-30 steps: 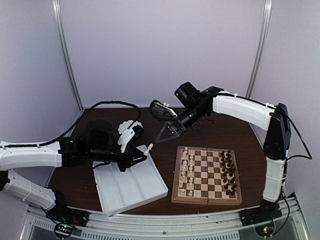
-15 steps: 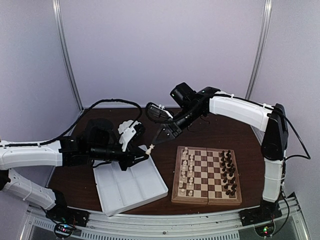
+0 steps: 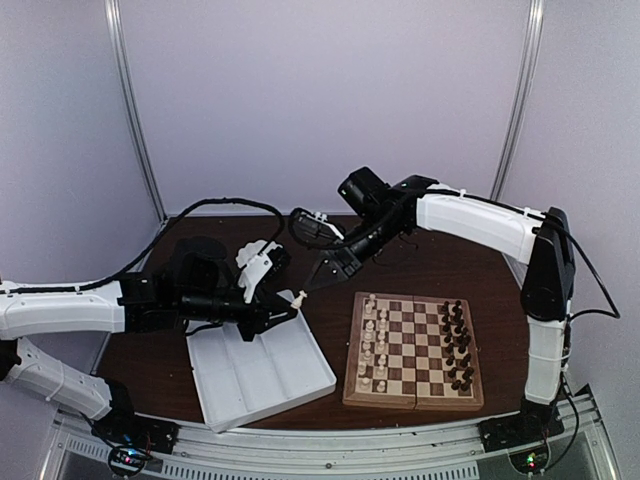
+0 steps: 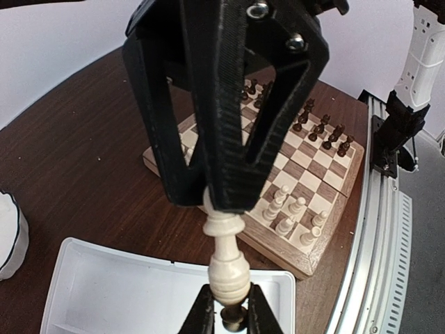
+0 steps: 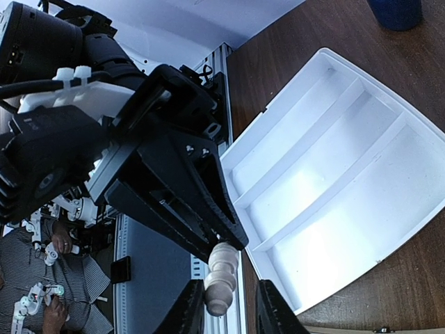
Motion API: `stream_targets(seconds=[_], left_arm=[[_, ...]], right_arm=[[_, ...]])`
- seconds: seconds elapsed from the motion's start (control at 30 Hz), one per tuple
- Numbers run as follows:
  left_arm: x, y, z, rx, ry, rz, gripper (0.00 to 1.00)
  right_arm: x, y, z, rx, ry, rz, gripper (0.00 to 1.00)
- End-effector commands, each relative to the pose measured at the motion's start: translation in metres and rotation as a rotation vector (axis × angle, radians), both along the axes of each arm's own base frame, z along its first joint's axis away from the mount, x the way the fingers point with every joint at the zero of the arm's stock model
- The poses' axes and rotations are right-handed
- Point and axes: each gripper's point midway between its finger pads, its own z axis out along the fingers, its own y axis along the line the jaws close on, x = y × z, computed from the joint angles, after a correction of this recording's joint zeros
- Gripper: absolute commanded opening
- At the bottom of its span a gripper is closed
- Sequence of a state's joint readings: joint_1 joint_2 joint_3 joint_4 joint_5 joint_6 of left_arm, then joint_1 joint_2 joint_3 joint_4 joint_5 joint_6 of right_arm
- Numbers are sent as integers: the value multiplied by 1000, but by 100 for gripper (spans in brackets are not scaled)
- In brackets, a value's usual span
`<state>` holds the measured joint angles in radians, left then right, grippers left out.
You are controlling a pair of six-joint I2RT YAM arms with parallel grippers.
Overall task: Set up the chess pieces on the board
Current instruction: Pick up the bishop from the chess pile.
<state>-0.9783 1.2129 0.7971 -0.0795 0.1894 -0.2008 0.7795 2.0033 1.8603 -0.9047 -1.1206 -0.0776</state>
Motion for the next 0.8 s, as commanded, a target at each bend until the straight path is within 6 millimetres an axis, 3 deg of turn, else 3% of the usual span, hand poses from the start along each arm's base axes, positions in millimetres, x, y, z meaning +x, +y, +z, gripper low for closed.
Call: stream_targets(seconds=[0.0,0.23,0.43,0.57,0.77], left_arm=[[7,-9,21,-45,-52,5,7],[8,-9,18,-39,-46,10,7],[12,-5,11,-12,-49,36,7],[16,1,4,27,-60,61,7],[18,4,-7,65,-58,73,7]], right_arm=[[-8,4,-2,3,-4,26,30],[-11,5,0,11,-11,38,19],[-2,-4,2,-26,-100,22,12],[19,-26,2,-67,-177,-42,11],[62,-83,-14,-209,-348,-158,11]])
